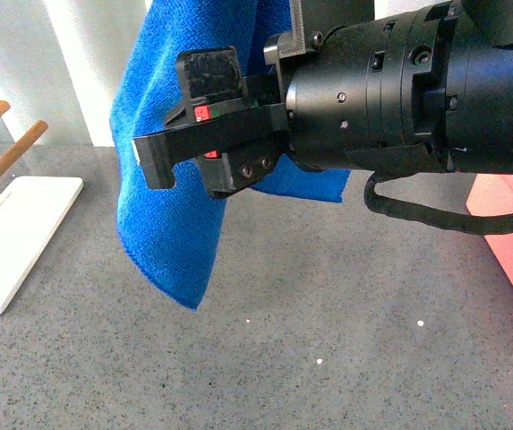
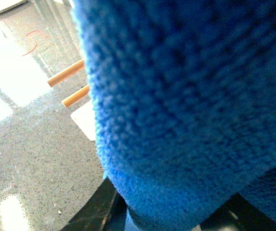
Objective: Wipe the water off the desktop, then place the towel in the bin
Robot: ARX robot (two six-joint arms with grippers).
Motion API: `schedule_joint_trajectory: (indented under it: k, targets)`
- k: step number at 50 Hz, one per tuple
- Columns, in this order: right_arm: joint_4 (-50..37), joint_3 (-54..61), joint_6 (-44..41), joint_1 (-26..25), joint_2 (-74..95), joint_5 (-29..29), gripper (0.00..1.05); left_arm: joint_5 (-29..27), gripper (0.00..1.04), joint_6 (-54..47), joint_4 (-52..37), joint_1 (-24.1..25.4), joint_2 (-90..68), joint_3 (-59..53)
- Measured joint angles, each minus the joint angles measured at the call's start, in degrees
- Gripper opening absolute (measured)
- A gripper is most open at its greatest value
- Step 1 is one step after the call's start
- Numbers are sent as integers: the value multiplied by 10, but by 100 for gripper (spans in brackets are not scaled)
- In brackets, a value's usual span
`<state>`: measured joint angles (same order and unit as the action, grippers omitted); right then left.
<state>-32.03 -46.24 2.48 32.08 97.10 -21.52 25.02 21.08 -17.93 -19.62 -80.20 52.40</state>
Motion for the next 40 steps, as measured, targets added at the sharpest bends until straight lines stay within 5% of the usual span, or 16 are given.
schedule_joint_trajectory:
  k: [13,40]
  targets:
    - [-13,1,9,0,0,1,5,0,5,0,0,0,1,0]
    - [-6,9,9,-24,-11,22,4,-8,94,0,0,2,1,0]
